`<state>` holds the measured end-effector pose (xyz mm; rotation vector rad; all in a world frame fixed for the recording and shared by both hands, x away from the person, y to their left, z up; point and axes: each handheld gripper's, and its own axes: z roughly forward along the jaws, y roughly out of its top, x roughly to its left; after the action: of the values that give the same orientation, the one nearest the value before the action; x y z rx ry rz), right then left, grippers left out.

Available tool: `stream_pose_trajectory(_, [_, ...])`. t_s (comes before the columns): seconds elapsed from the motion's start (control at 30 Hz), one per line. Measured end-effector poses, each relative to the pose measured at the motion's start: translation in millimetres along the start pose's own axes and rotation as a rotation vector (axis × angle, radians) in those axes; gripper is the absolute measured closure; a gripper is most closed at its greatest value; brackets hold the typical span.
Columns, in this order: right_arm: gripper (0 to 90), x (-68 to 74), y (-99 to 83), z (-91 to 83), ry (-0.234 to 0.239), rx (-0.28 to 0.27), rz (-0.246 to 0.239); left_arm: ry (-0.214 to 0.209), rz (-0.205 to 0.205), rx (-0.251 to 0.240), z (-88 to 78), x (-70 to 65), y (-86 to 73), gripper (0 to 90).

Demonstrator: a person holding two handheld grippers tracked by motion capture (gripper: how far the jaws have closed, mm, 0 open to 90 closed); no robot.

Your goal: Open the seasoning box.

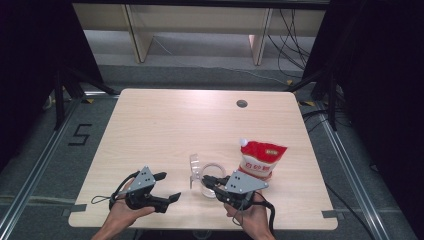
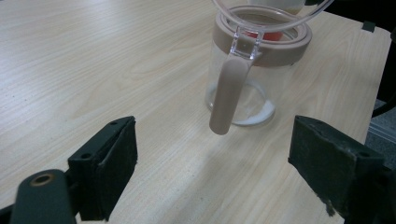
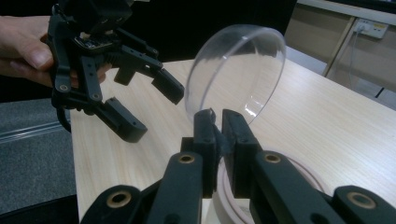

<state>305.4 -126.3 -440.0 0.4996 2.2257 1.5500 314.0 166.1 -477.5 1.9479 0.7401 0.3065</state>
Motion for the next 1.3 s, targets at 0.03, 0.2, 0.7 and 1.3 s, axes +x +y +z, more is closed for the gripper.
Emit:
stream_pose_trajectory(0.03, [84.5,0.6,0.0,0.4,0.010,0.001,0.003,0.001,0.000,-0.006,1.3,-1.0,-0.6,15.1])
stream_pose_trajectory(0.2, [81.1,-2.0,-1.6,-3.1,0.026,-0.008,-0.006,-0.002,0.030,0.013,2.4,-3.3,-2.1,15.1])
stream_pose_trajectory(0.7, [58.7,-40.0,-32.9,-77.6,-0.066,-0.002,0.033,0.003,0.020,0.010,5.2,-4.5,-5.1,15.1])
stream_pose_trajectory(1.3, [36.4,-76.3,-72.1,-127.8,-0.190,0.061,0.146,0.000,0.021,0.017,9.4,-4.0,-7.9,15.1])
